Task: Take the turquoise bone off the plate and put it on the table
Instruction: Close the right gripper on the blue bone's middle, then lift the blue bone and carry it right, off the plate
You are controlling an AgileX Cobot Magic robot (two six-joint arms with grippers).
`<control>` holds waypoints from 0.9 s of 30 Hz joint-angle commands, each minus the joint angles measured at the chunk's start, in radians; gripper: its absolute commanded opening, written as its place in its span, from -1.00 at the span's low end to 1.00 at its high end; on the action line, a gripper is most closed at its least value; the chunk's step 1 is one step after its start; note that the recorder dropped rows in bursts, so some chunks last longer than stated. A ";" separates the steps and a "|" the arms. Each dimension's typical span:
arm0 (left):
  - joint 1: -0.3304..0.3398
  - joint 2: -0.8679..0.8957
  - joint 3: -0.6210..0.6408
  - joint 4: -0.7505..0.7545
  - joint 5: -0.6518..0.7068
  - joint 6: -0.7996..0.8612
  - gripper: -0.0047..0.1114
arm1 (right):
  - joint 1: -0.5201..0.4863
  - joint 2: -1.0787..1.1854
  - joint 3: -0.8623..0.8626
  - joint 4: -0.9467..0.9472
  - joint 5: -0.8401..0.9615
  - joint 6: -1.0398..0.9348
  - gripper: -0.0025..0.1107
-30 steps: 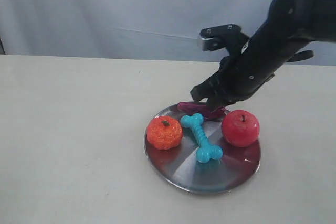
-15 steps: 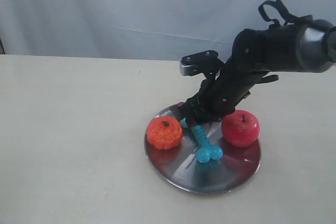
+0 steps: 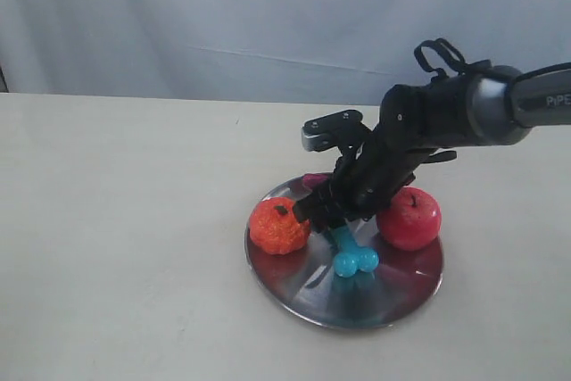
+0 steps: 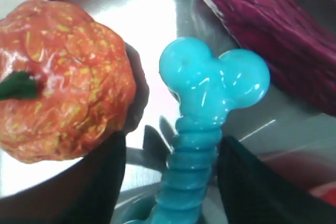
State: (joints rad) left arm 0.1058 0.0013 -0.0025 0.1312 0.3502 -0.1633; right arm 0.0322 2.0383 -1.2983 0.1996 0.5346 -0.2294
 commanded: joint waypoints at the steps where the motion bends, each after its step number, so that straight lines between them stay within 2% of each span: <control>1: -0.005 -0.001 0.003 0.001 -0.004 -0.002 -0.92 | 0.001 0.026 -0.004 -0.007 -0.008 0.004 -0.05; 3: -0.005 -0.001 0.003 0.001 -0.004 -0.002 -0.92 | 0.001 0.033 -0.004 -0.007 -0.008 0.004 -0.05; 5: -0.005 -0.001 0.003 0.001 -0.004 -0.002 -0.92 | 0.001 0.035 -0.004 -0.007 -0.010 0.004 -0.15; 10: -0.005 -0.001 0.003 0.001 -0.004 -0.002 -0.92 | 0.001 0.035 -0.004 -0.007 -0.014 0.004 -0.61; 15: -0.005 -0.001 0.003 0.001 -0.004 -0.002 -0.92 | 0.001 0.035 -0.004 -0.007 0.001 0.004 -0.96; 21: -0.005 -0.001 0.003 0.001 -0.004 -0.002 -0.92 | 0.001 -0.039 -0.004 -0.007 0.001 0.005 -0.96; 27: -0.005 -0.001 0.003 0.001 -0.004 -0.002 -0.92 | 0.001 -0.253 -0.004 -0.003 0.023 0.005 -0.96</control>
State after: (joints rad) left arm 0.1058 0.0013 -0.0025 0.1312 0.3502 -0.1633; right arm 0.0322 1.8928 -1.2983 0.1938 0.5501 -0.2269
